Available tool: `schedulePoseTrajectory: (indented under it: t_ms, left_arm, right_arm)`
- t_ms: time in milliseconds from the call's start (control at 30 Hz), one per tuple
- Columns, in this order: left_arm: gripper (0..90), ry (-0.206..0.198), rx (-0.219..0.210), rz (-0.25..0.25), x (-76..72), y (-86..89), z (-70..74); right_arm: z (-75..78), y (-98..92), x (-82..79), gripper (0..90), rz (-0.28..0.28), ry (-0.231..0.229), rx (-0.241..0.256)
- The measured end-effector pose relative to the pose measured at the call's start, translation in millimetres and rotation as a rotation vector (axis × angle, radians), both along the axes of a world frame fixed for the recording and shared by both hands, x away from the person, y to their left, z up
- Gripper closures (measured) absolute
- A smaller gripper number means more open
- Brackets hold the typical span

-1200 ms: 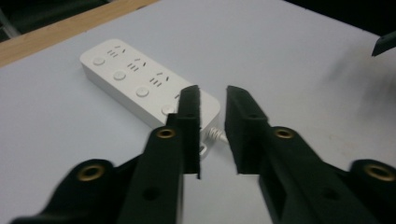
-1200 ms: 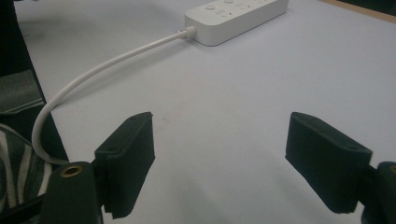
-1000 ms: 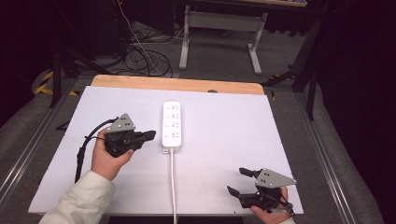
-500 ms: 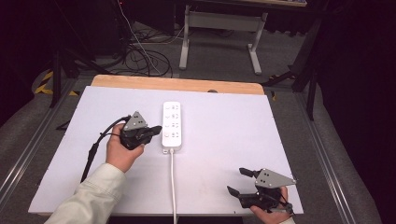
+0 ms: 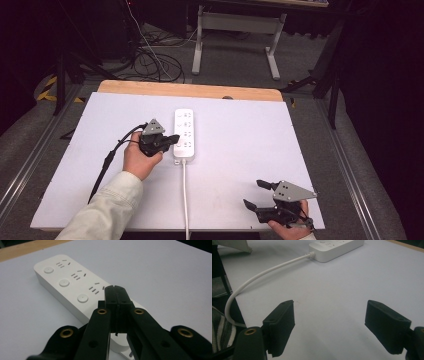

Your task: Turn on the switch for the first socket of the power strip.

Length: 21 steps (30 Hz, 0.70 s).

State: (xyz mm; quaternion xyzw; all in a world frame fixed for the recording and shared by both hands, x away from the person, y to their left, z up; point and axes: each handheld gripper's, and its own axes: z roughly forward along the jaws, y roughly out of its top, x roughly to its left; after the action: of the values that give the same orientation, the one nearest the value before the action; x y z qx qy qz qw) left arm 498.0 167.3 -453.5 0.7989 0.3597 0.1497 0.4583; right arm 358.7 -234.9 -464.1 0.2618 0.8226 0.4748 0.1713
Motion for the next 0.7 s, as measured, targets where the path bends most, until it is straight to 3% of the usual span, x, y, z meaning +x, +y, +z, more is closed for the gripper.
schedulePoseTrajectory:
  t_ms: [167,233,300,467,700]
  left_arm:
    - [90.0,0.031,-0.008,0.024,3.2,-1.9,-4.7]
    - [90.0,0.065,-0.019,0.051,5.3,-2.3,-7.1]
    - [90.0,0.057,-0.002,0.064,6.1,-4.1,-8.4]
    - [90.0,0.085,-0.018,0.073,6.2,-9.2,-11.7]
    - [90.0,0.081,0.017,0.095,7.3,-11.0,-15.0]
  right_arm:
    - [0.3,-0.4,-0.3,24.1,0.001,0.0,0.003]
    - [0.0,-0.2,-0.1,24.1,0.003,0.0,0.004]
    - [-0.5,0.0,0.1,24.1,0.001,0.005,-0.003]
    - [-0.2,-0.2,-0.1,24.1,0.0,0.003,0.0]
    - [-0.6,0.0,0.0,24.1,0.004,0.006,-0.005]
